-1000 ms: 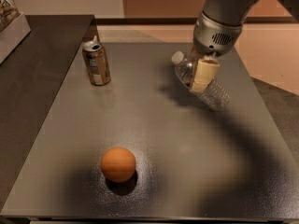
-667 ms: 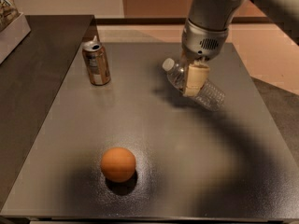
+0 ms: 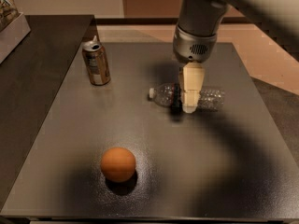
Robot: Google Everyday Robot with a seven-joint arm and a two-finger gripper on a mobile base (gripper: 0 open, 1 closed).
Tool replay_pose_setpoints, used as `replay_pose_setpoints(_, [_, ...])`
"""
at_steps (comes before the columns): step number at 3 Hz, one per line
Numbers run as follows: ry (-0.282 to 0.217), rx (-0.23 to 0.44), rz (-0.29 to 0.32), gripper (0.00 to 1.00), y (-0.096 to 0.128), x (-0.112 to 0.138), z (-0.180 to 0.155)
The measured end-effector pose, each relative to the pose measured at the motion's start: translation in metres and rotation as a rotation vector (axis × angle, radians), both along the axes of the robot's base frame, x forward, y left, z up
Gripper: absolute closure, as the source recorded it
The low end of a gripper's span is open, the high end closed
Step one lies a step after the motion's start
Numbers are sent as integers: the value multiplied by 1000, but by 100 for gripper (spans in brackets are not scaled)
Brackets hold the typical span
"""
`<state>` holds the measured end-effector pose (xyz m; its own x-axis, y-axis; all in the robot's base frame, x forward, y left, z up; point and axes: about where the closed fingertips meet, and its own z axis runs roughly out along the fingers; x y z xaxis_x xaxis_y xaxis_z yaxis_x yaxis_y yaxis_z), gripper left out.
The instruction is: Knock water bottle over
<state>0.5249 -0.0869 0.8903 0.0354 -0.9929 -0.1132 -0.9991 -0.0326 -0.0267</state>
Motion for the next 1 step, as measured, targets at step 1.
replay_pose_setpoints(1, [0,0,0,0,0,0,0])
